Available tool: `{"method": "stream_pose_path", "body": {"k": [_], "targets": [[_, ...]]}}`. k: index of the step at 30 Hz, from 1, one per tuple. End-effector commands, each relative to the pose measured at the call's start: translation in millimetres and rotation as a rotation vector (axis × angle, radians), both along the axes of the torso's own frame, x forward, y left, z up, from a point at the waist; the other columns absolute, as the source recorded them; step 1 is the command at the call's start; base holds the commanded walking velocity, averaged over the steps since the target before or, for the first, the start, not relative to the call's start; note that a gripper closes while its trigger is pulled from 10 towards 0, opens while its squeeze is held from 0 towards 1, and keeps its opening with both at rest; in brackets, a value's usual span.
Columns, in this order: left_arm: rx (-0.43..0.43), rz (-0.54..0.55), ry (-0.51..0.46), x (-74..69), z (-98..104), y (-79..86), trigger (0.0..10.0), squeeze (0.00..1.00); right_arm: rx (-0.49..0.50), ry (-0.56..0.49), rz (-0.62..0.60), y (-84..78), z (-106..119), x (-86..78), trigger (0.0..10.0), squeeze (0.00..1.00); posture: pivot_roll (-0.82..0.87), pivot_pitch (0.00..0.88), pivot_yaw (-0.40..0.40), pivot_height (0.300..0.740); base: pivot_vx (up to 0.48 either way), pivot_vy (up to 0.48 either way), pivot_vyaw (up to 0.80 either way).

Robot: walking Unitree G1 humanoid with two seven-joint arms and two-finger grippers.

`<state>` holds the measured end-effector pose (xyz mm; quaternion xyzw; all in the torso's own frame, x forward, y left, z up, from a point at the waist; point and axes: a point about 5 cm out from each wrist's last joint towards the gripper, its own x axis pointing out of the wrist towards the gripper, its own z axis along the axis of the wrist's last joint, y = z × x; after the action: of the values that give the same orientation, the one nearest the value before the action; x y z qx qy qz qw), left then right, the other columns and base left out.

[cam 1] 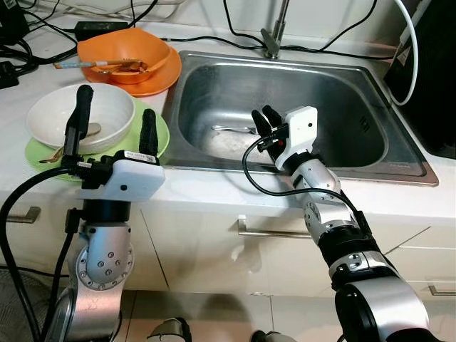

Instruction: Kitchen organization

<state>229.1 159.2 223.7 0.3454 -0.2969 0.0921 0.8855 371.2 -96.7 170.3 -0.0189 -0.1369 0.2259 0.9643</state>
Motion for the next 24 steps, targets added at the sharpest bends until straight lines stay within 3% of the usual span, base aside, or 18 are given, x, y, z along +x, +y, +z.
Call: {"method": "stream_pose_path", "body": {"k": [1,12,13,14,15,18,24], "targets": [[0.001,0.019,-0.019,-3.7,0.1,0.2,10.0,0.00,0.017,0.000,-0.016,-5.4,1.6,1.9,10.0,1.00,0.07,0.112,-0.077,0.740,0.000,0.000,0.00],[-0.096,0.141,-0.033,-6.4,-3.0,22.8,10.0,0.00,0.012,0.007,-0.018,-5.0,0.6,2.4,10.0,1.00,0.08,0.116,-0.084,0.740,0.000,0.000,0.00],[-0.137,0.140,-0.019,-5.2,-5.6,26.9,10.0,0.00,0.008,0.007,-0.018,-4.3,0.3,2.4,10.0,0.91,0.08,0.116,-0.084,0.740,0.000,0.000,0.00],[-0.137,0.140,-0.019,-5.2,-5.6,26.9,10.0,0.00,0.008,0.007,-0.018,-4.3,0.3,2.4,10.0,0.91,0.08,0.116,-0.084,0.740,0.000,0.000,0.00],[-0.149,0.126,-0.003,-4.2,-7.2,27.8,10.0,0.00,0.005,0.007,-0.020,-4.3,0.3,2.4,10.0,0.00,0.08,0.116,-0.084,0.740,0.000,0.000,0.00],[-0.127,0.073,0.035,-4.6,-11.5,26.7,10.0,0.00,0.001,0.008,-0.024,-5.5,0.1,2.9,10.0,0.00,0.08,0.117,-0.084,0.740,0.000,0.000,0.00],[-0.097,0.110,0.021,-11.7,-11.9,35.4,10.0,0.00,0.004,0.010,-0.030,-6.7,0.3,3.8,10.0,0.00,0.08,0.111,-0.083,0.740,0.000,0.000,0.00]]}}
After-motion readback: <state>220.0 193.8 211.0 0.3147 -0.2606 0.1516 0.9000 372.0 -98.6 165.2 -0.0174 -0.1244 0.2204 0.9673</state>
